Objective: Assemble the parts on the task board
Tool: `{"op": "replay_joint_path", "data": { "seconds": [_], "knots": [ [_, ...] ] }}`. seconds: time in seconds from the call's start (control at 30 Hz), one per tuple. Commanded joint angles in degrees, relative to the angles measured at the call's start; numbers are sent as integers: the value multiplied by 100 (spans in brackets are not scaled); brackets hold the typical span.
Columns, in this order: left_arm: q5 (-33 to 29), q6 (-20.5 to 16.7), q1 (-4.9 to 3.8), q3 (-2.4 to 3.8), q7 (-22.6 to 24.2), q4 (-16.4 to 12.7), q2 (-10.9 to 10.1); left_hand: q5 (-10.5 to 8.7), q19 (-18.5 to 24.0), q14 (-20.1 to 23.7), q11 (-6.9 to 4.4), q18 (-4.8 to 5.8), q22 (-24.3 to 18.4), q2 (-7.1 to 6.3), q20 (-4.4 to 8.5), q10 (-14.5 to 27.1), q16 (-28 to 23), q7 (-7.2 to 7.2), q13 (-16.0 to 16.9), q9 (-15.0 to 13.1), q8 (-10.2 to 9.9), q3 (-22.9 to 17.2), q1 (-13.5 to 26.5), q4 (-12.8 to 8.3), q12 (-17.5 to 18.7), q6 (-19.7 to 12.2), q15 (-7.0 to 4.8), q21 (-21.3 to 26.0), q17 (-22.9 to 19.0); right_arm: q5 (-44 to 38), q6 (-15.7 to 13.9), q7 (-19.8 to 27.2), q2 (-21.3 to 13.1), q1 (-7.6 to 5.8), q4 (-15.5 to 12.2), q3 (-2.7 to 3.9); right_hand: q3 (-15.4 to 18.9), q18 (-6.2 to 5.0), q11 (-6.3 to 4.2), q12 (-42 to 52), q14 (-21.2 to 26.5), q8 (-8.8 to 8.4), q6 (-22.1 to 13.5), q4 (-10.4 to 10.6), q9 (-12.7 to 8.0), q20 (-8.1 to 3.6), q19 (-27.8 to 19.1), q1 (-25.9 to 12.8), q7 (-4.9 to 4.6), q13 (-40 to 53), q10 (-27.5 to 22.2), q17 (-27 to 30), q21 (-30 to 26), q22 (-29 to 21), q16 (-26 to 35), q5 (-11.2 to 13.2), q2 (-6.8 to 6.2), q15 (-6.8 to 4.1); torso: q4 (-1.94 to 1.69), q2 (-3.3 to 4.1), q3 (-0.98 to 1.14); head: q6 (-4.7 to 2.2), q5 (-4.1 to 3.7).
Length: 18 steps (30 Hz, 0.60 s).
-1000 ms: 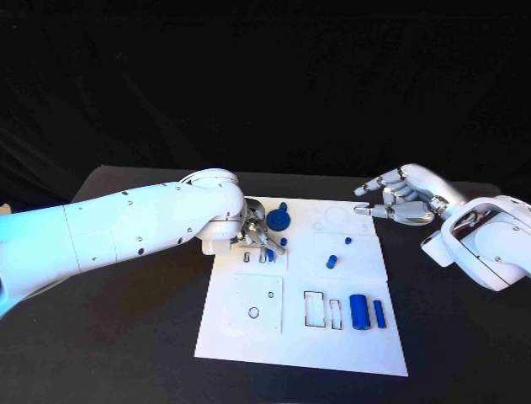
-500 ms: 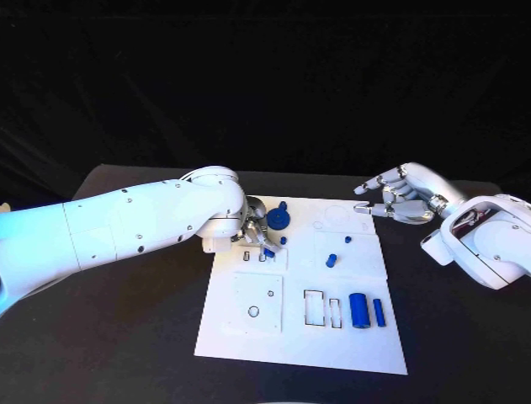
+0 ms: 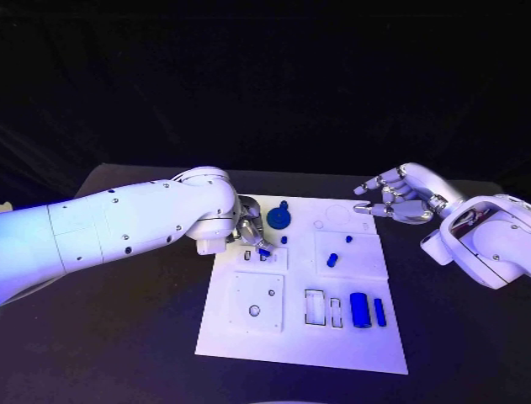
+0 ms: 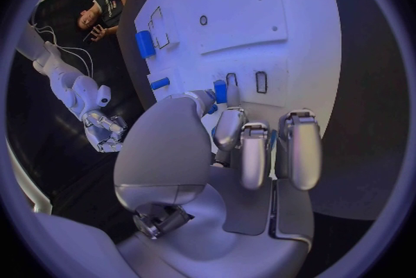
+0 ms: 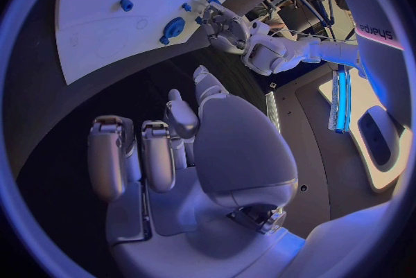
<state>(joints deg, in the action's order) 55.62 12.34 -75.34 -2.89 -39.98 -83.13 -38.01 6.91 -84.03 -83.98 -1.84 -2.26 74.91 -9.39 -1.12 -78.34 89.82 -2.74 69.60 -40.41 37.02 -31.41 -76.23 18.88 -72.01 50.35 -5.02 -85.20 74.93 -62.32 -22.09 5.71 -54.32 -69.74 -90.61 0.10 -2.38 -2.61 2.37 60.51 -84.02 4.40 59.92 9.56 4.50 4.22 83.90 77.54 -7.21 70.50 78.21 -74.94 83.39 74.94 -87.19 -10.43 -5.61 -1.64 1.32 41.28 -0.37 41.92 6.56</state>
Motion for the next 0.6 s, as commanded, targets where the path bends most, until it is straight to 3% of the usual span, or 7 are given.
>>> {"op": "replay_joint_path", "data": {
  "seconds": [0.03, 0.27, 0.6],
  "knots": [
    [-108, -350, -3, 11, -134, -136, -92, -18, -171, -602, 9, 20, 602, -22, -29, -54, 18, 38, 17, -17, 42, -887, 70, -838, -4, 17, 5, 16, 1507, -61, 72, -18, 8, 6, 6, 0, 15, -28, -24, -39, -500, 39, 39, -8, 6, -14, -18, 68, 12, -8, -22, -1124, -25, 199, 34, -16, 4, -35, -10, -2, 7, -7, 16],
    [88, -711, -1, 18, -75, -382, -256, -23, -187, -602, 4, 27, 635, -77, -26, -73, 18, 43, 39, -47, 60, -967, 109, -912, -26, 19, 3, -1, 1507, -64, 69, -24, 17, 8, 17, 0, 16, -29, -23, -42, -499, 39, 39, -4, 6, -14, -21, 65, 12, -10, -23, -1118, -28, 193, 39, -16, 10, -35, -37, -4, 23, -10, 18],
    [619, -980, 74, -12, -210, -508, -278, -27, -197, -602, 0, 31, 657, -113, -25, -82, 18, 47, 40, -65, 75, -1010, 134, -953, -29, 33, 1, -12, 1507, -59, 74, -22, -7, 8, 7, 0, 20, -30, -22, -48, -498, 39, 39, 5, 6, -14, -22, 55, 11, -15, -26, -1117, -31, 190, 40, -15, 22, -34, -29, -3, 20, 7, 29]
  ]
}}
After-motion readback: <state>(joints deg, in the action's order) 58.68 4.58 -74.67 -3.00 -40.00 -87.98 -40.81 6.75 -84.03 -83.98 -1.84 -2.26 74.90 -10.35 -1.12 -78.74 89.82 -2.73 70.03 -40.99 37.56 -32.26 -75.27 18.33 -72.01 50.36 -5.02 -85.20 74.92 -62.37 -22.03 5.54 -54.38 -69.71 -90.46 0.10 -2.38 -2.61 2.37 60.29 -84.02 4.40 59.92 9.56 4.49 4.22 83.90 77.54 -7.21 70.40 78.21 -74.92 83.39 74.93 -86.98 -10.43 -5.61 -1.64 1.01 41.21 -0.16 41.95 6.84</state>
